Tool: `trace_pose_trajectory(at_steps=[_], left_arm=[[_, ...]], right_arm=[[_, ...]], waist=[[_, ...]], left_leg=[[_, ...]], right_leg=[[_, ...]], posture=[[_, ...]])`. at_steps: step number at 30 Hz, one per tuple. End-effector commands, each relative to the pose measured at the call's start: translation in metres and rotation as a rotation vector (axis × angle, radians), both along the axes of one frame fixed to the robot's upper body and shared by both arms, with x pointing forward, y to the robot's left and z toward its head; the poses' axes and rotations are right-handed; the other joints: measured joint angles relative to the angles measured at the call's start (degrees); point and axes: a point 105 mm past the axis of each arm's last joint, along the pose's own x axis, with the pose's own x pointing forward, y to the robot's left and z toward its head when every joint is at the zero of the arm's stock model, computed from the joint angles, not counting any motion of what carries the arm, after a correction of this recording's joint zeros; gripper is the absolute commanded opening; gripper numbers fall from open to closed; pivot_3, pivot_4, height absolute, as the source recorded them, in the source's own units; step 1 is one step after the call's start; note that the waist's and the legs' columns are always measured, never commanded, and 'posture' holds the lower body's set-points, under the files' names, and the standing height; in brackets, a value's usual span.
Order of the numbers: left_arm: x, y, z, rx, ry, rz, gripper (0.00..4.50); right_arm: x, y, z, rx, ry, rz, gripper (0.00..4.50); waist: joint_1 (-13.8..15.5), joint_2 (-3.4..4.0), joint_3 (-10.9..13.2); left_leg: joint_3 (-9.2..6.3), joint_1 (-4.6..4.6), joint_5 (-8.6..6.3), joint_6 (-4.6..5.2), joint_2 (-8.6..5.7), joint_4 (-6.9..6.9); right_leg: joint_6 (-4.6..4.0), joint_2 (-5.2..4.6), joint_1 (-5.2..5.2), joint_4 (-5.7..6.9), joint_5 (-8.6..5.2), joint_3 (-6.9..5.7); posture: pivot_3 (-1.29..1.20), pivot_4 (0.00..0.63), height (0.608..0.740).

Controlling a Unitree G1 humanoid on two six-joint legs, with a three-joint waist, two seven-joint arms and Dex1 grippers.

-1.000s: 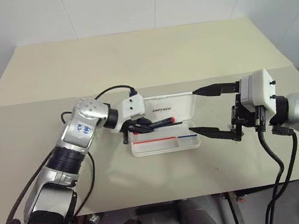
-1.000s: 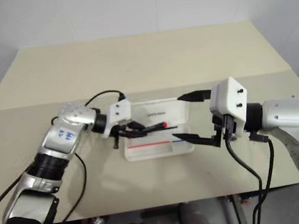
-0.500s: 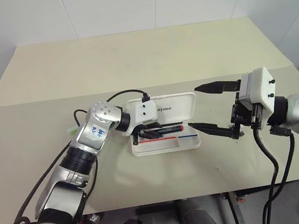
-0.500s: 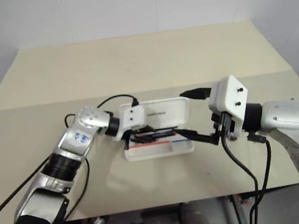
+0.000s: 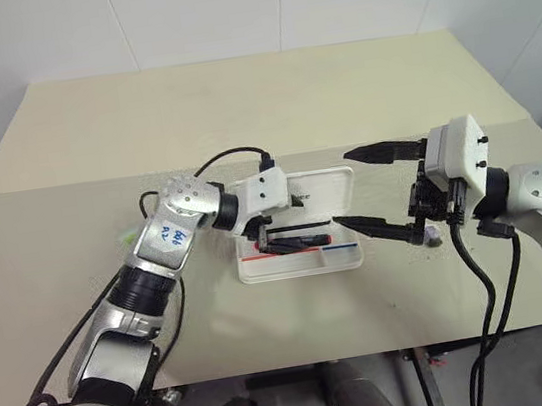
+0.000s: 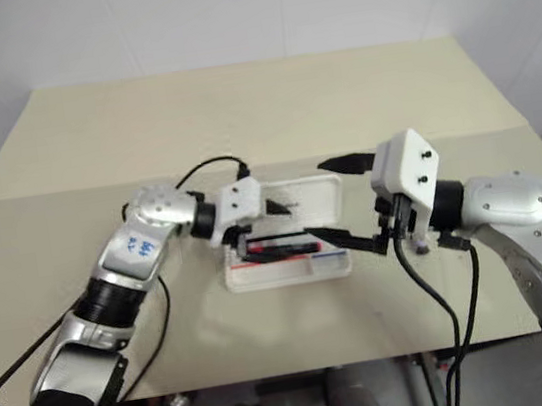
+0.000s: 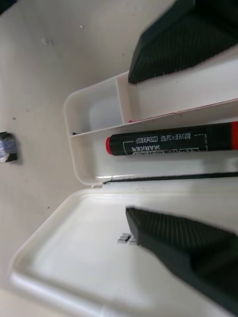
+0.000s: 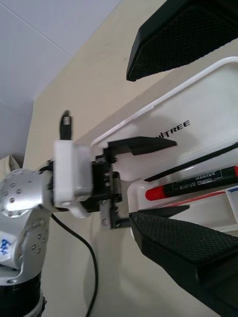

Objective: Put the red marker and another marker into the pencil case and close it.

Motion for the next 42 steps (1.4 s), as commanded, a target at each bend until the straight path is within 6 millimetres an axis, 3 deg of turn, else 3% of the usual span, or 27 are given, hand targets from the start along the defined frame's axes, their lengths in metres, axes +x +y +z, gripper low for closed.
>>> trace_pose_trajectory(at_steps=[1, 9, 14, 20, 24, 28, 37, 42], left_arm=[[-0.015, 0.027, 0.02, 0.0, -0.02, -0.03, 4.48], [-0.034, 0.095, 0.046, 0.052, 0.019, 0.049, 4.48], [-0.007, 0.156, 0.059, 0.12, -0.061, 0.299, 4.48], [0.022, 0.207, 0.05, 0.243, -0.151, 0.482, 4.48], [0.039, 0.222, 0.038, 0.312, -0.137, 0.528, 4.48], [0.056, 0.224, 0.024, 0.366, -0.118, 0.555, 4.48], [0.068, 0.202, 0.012, 0.385, -0.099, 0.482, 4.48], [0.073, 0.207, 0.012, 0.402, -0.13, 0.528, 4.48]], right_arm=[[-0.001, 0.005, 0.01, 0.013, -0.042, 0.051, 4.5], [0.004, 0.017, 0.018, 0.026, -0.057, 0.138, 4.5], [0.004, 0.023, 0.019, 0.016, -0.054, 0.193, 4.5], [0.007, 0.025, 0.019, 0.008, -0.055, 0.21, 4.5], [0.009, 0.026, 0.019, 0.003, -0.059, 0.208, 4.5], [0.009, 0.026, 0.021, 0.002, -0.066, 0.196, 4.5], [0.006, 0.022, 0.021, 0.004, -0.067, 0.149, 4.5], [0.004, 0.022, 0.021, 0.013, -0.063, 0.132, 4.5]], waist=[[-0.25, 0.01, 0.01], [0.1, 0.04, 0.05], [0.03, 0.04, 0.06], [0.07, 0.05, 0.07], [0.12, 0.04, 0.07], [0.4, 0.04, 0.07], [0.05, 0.03, 0.08], [0.07, 0.03, 0.08]], left_leg=[[0.01, 0.01, 0.0, 0.0, 0.02, -0.02], [0.03, 0.0, 0.0, 0.0, 0.05, 0.0], [0.03, -0.01, -0.03, 0.05, 0.05, 0.01], [0.05, -0.01, -0.03, 0.05, 0.06, 0.0], [0.09, -0.02, -0.04, 0.07, 0.06, 0.0], [0.11, -0.05, -0.05, 0.07, 0.06, 0.0], [0.18, -0.13, -0.13, 0.21, 0.12, -0.05], [0.21, -0.14, -0.13, 0.21, 0.12, -0.03]], right_leg=[[0.0, 0.01, 0.0, 0.01, 0.0, 0.01], [-0.03, 0.0, -0.01, -0.02, -0.02, -0.03], [-0.07, -0.01, -0.01, -0.04, -0.04, -0.09], [-0.13, -0.01, -0.02, -0.04, -0.07, -0.14], [-0.14, -0.02, -0.05, -0.04, -0.08, -0.16], [-0.14, -0.02, -0.05, -0.07, -0.08, -0.19], [-0.11, -0.03, -0.13, -0.02, -0.07, -0.2], [-0.09, -0.05, -0.13, -0.05, -0.06, -0.17]], posture=[[0.0, 0.15, 0.74], [0.0, 0.15, 0.74], [0.0, 0.15, 0.74], [0.0, 0.15, 0.74], [0.0, 0.15, 0.74], [0.0, 0.15, 0.74], [0.0, 0.15, 0.74], [0.0, 0.15, 0.74]])
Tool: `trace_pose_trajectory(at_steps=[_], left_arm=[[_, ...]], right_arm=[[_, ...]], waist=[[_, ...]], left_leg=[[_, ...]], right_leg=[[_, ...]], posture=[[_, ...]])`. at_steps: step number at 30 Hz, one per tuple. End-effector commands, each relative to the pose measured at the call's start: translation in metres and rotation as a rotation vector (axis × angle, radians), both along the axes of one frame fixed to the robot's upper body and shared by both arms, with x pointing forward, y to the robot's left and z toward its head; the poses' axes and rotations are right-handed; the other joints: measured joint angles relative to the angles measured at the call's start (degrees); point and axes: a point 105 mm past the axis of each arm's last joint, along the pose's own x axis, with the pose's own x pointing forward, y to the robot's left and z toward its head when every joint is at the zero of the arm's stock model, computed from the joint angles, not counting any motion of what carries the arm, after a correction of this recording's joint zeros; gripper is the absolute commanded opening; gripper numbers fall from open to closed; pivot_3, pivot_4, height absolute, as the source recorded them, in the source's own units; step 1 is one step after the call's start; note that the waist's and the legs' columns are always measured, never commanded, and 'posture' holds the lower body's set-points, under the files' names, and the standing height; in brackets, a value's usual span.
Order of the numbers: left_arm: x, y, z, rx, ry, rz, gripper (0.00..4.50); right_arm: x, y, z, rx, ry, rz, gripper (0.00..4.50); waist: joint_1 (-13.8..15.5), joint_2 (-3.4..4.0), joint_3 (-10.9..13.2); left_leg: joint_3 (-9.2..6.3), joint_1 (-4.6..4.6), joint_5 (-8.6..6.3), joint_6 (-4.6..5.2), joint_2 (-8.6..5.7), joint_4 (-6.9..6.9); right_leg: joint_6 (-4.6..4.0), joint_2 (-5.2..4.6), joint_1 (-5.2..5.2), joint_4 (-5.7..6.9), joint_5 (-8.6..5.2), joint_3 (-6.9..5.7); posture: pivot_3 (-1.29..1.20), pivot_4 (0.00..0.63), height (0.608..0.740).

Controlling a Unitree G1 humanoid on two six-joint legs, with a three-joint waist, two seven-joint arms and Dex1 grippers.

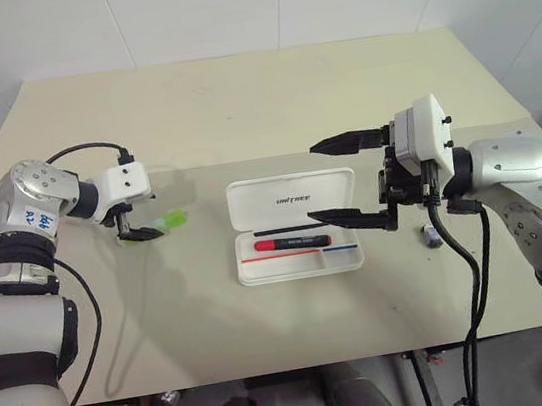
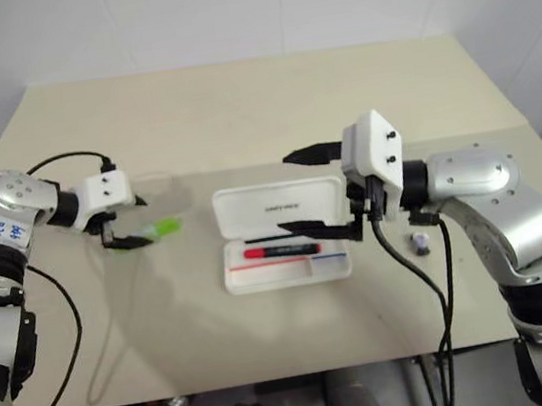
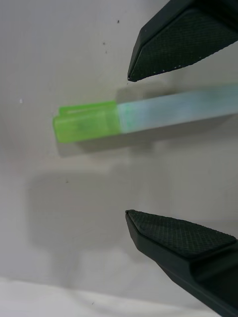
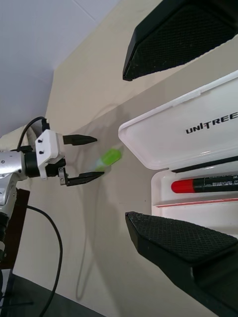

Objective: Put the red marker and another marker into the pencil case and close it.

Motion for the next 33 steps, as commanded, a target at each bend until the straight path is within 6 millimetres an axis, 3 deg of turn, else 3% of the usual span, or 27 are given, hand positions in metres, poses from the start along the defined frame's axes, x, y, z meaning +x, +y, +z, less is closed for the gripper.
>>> trace_pose_trajectory(at_steps=[1, 13, 21, 31, 33], left_arm=[[0.006, 0.005, 0.013, 0.019, -0.066, 0.032, 4.48], [0.011, 0.013, 0.013, 0.018, -0.111, 0.097, 4.48], [0.006, 0.006, -0.003, -0.023, -0.008, 0.087, 4.48], [0.01, 0.005, -0.021, 0.058, 0.046, 0.132, 4.48], [0.009, 0.005, -0.025, 0.059, 0.065, 0.137, 4.07]], right_arm=[[-0.007, -0.003, 0.013, 0.021, -0.055, -0.014, 4.5], [-0.007, -0.002, 0.011, 0.025, -0.046, -0.016, 4.5], [-0.005, -0.002, 0.012, 0.025, -0.05, -0.017, 4.5], [-0.005, -0.002, 0.013, 0.029, -0.058, -0.025, 4.5], [-0.005, -0.002, 0.014, 0.032, -0.058, -0.028, 4.5]], waist=[[0.01, 0.0, 0.0], [0.11, -0.01, 0.0], [0.1, -0.01, 0.0], [0.38, -0.01, -0.01], [0.36, -0.01, -0.01]], left_leg=[[0.0, 0.0, 0.0, 0.0, 0.0, 0.01], [0.0, 0.0, 0.0, 0.0, 0.0, 0.05], [0.0, 0.01, 0.0, 0.0, 0.0, 0.06], [0.0, 0.08, 0.01, 0.0, -0.04, 0.12], [0.0, 0.13, 0.01, 0.0, -0.05, 0.12]], right_leg=[[0.0, 0.0, 0.0, -0.01, 0.0, 0.01], [0.01, 0.0, 0.0, 0.02, 0.01, -0.01], [0.01, 0.0, 0.0, 0.01, 0.01, -0.01], [0.04, 0.01, 0.05, 0.07, 0.02, 0.01], [0.04, 0.01, 0.07, 0.11, 0.03, 0.03]], posture=[[0.0, 0.15, 0.74], [0.0, 0.15, 0.74], [0.0, 0.15, 0.74], [0.0, 0.15, 0.74], [0.0, 0.15, 0.74]])
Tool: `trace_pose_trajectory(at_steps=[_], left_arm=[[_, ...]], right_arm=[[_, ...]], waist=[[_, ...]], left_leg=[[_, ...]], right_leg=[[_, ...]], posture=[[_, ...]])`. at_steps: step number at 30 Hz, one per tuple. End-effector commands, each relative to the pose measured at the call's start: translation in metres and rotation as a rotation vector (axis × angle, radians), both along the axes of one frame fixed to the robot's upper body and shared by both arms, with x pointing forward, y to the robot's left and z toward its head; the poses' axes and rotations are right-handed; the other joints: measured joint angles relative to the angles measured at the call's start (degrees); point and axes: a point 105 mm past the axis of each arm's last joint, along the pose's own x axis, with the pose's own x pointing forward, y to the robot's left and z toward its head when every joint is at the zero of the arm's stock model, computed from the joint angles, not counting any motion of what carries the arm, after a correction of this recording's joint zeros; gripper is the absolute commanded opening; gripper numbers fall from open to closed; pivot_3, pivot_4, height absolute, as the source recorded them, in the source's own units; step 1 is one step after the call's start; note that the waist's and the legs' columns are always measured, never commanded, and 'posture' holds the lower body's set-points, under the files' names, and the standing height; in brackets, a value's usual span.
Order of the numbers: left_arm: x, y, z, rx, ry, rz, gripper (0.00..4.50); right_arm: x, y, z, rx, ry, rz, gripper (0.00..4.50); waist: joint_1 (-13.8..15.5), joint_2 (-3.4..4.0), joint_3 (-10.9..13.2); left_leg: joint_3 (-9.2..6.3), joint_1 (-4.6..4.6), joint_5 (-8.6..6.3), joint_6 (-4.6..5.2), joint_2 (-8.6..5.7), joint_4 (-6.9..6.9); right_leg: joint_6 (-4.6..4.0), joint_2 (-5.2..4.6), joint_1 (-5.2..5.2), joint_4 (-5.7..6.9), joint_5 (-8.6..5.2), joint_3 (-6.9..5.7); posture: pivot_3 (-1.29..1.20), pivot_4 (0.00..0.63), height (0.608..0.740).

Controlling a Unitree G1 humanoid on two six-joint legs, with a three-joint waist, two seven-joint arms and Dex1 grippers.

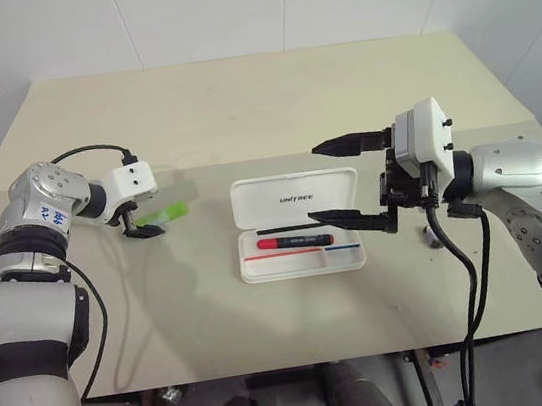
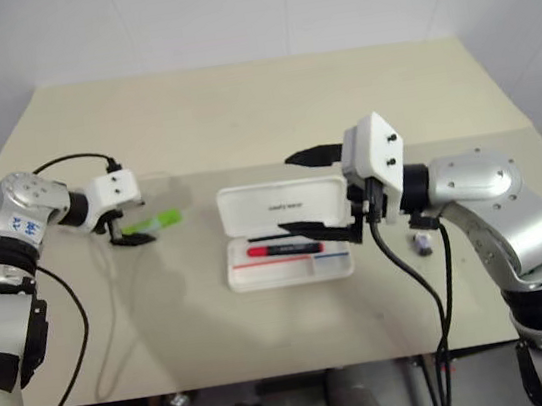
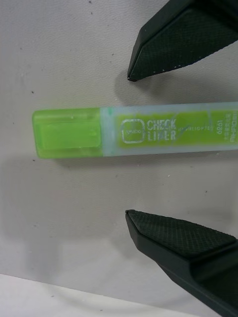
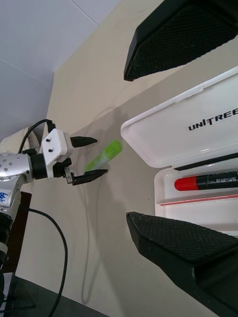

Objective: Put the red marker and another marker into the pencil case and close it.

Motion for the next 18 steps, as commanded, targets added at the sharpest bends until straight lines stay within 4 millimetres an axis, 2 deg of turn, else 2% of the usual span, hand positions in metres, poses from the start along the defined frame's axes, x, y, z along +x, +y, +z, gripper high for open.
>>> trace_pose_trajectory(at_steps=[1, 10, 14, 18], left_arm=[[-0.002, 0.003, -0.012, 0.04, 0.053, 0.018, 3.85], [-0.006, 0.0, -0.021, 0.044, 0.104, 0.004, 1.09], [-0.004, -0.003, -0.018, 0.035, 0.076, -0.01, 1.09], [-0.001, -0.003, 0.002, 0.039, 0.001, -0.048, 1.09]], right_arm=[[-0.004, -0.001, 0.014, 0.024, -0.064, -0.011, 4.5], [-0.004, -0.002, 0.015, 0.029, -0.069, -0.025, 4.5], [-0.003, -0.002, 0.015, 0.029, -0.07, -0.029, 4.5], [-0.003, -0.004, 0.015, 0.028, -0.071, -0.036, 4.5]], waist=[[0.02, 0.01, -0.01], [0.01, 0.01, -0.01], [-0.04, 0.01, -0.01], [0.08, 0.0, -0.01]], left_leg=[[0.0, 0.01, 0.0, 0.0, -0.01, 0.0], [0.0, 0.17, 0.21, 0.21, -0.07, 0.0], [0.01, 0.2, 0.23, 0.22, -0.07, 0.0], [0.01, 0.17, 0.23, 0.22, -0.07, 0.0]], right_leg=[[0.0, 0.0, 0.0, 0.02, 0.0, 0.01], [-0.1, 0.01, 0.08, 0.16, 0.2, 0.07], [-0.11, 0.01, 0.09, 0.17, 0.22, 0.09], [-0.1, 0.01, 0.09, 0.16, 0.22, 0.09]], posture=[[0.0, 0.15, 0.74], [0.0, 0.15, 0.74], [0.0, 0.15, 0.74], [0.0, 0.15, 0.74]])
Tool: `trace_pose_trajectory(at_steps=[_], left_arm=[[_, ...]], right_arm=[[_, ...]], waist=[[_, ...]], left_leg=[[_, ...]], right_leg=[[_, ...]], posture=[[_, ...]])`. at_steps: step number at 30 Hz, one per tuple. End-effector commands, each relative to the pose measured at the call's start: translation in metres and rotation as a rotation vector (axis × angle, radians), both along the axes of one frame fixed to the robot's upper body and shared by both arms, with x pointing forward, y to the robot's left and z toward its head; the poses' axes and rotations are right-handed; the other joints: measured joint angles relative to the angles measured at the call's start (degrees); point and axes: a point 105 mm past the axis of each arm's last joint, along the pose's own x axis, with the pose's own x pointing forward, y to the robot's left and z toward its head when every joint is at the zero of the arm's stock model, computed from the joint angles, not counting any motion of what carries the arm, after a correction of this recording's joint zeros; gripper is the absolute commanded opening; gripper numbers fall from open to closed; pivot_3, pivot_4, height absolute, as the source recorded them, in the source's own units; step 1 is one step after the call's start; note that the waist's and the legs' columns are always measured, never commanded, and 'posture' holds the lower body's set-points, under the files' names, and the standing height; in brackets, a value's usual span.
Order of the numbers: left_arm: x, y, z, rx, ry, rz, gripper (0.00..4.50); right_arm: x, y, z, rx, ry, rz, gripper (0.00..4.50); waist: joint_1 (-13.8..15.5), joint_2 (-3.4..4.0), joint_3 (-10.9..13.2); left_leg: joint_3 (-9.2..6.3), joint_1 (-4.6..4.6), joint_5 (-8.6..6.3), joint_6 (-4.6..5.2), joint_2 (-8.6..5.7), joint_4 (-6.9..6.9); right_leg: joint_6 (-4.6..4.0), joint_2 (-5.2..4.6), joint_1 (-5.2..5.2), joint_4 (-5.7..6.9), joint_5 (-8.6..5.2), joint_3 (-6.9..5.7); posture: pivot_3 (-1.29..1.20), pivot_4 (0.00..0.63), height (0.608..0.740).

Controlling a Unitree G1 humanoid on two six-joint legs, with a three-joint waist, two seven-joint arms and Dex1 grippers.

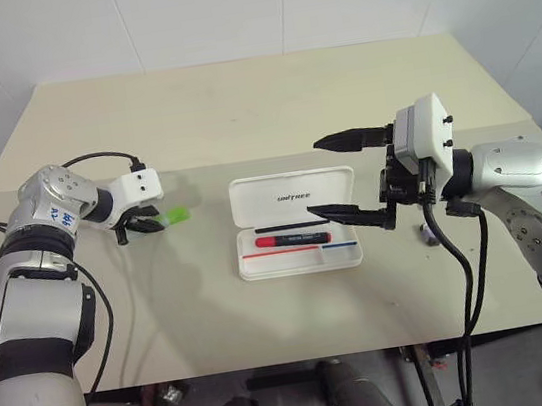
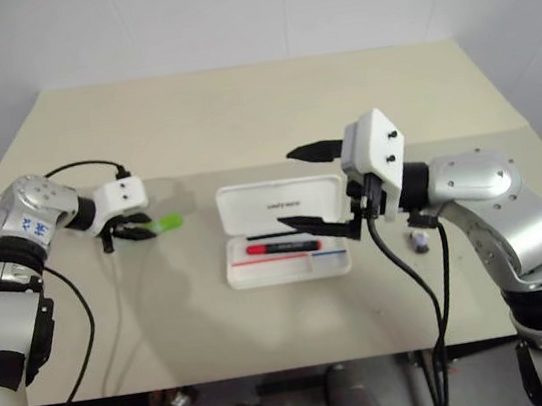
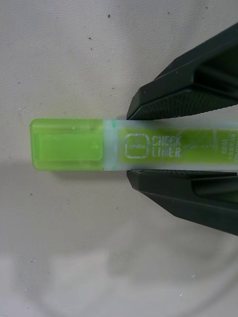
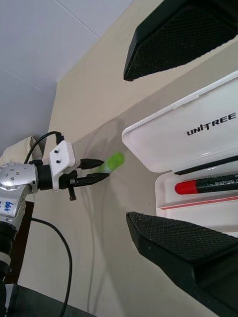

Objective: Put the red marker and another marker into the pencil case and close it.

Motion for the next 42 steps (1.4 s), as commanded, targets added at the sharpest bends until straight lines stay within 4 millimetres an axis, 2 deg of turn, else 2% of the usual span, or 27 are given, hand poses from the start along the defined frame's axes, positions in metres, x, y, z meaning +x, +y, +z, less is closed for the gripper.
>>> trace_pose_trajectory(at_steps=[1, 4, 7, 11, 14, 18, 26, 29, 32, 35, 42], left_arm=[[0.001, 0.002, 0.018, 0.005, -0.056, -0.032, 1.09], [-0.005, 0.003, 0.037, 0.009, -0.067, -0.102, 1.09], [-0.021, 0.006, 0.055, 0.001, -0.024, -0.2, 1.09], [-0.04, 0.008, 0.063, -0.011, 0.059, -0.266, 1.09], [-0.048, -0.005, 0.066, -0.017, 0.082, -0.328, 1.09], [-0.059, -0.034, 0.063, -0.066, 0.106, -0.403, 1.09], [-0.081, -0.089, 0.056, -0.179, 0.147, -0.519, 1.09], [-0.097, -0.112, 0.044, -0.21, 0.224, -0.573, 1.09], [-0.107, -0.122, 0.039, -0.226, 0.267, -0.589, 1.09], [-0.109, -0.133, 0.035, -0.247, 0.278, -0.576, 1.09], [-0.102, -0.152, 0.021, -0.254, 0.299, -0.523, 1.09]], right_arm=[[-0.005, -0.003, 0.013, 0.011, -0.062, -0.009, 4.5], [-0.003, -0.006, 0.013, 0.01, -0.059, -0.015, 4.5], [-0.002, -0.009, 0.014, 0.012, -0.059, -0.019, 4.5], [-0.006, -0.009, 0.019, 0.017, -0.079, -0.004, 4.5], [-0.014, -0.004, 0.021, 0.008, -0.09, 0.036, 4.5], [-0.016, -0.007, 0.018, -0.014, -0.074, 0.035, 4.5], [-0.009, -0.038, -0.002, -0.064, -0.005, -0.096, 4.5], [-0.007, -0.056, -0.015, -0.065, 0.037, -0.189, 4.5], [-0.009, -0.064, -0.023, -0.066, 0.056, -0.235, 4.5], [-0.012, -0.068, -0.03, -0.055, 0.074, -0.265, 4.5], [-0.017, -0.072, -0.043, -0.049, 0.11, -0.309, 4.5]], waist=[[0.0, -0.01, 0.0], [-0.22, -0.04, 0.02], [-0.53, -0.05, 0.03], [-0.47, -0.04, 0.03], [-0.38, -0.02, 0.04], [-0.22, -0.02, 0.05], [-0.18, -0.03, 0.05], [-0.17, -0.03, 0.05], [-0.39, -0.03, 0.05], [-0.47, -0.04, 0.05], [-0.34, -0.04, 0.05]], left_leg=[[-0.01, -0.02, 0.0, 0.0, 0.0, 0.0], [-0.02, -0.14, 0.0, 0.0, 0.0, -0.01], [-0.01, -0.29, -0.01, 0.01, 0.03, -0.04], [0.01, -0.35, -0.07, 0.07, 0.09, -0.21], [0.0, -0.37, -0.11, 0.09, 0.12, -0.27], [-0.06, -0.42, -0.13, 0.06, 0.13, -0.19], [-0.16, -0.5, -0.13, 0.05, 0.09, -0.03], [-0.19, -0.47, -0.13, 0.05, 0.07, 0.01], [-0.2, -0.44, -0.12, 0.04, 0.06, 0.02], [-0.17, -0.35, -0.1, 0.03, 0.04, 0.03], [-0.17, -0.22, -0.08, 0.04, -0.02, 0.03]], right_leg=[[0.0, 0.0, -0.01, -0.01, 0.0, 0.0], [0.02, 0.0, -0.06, -0.1, 0.01, -0.02], [0.04, 0.0, -0.16, -0.23, 0.02, -0.03], [0.05, 0.0, -0.18, -0.25, -0.05, -0.09], [0.07, -0.05, -0.19, -0.27, -0.15, -0.11], [0.1, -0.1, -0.18, -0.25, -0.15, -0.15], [0.13, -0.08, -0.18, -0.26, -0.14, -0.18], [0.11, -0.05, -0.17, -0.32, -0.15, -0.16], [0.11, -0.02, -0.16, -0.27, -0.16, -0.11], [0.12, 0.04, -0.15, -0.22, -0.15, -0.01], [0.13, 0.07, -0.03, -0.21, -0.14, 0.08]], posture=[[0.0, 0.15, 0.74], [0.0, 0.15, 0.74], [0.0, 0.15, 0.74], [0.0, 0.15, 0.74], [0.0, 0.15, 0.74], [0.0, 0.15, 0.74], [0.0, 0.15, 0.74], [0.0, 0.15, 0.74], [0.0, 0.15, 0.74], [0.0, 0.15, 0.74], [0.0, 0.15, 0.74]])
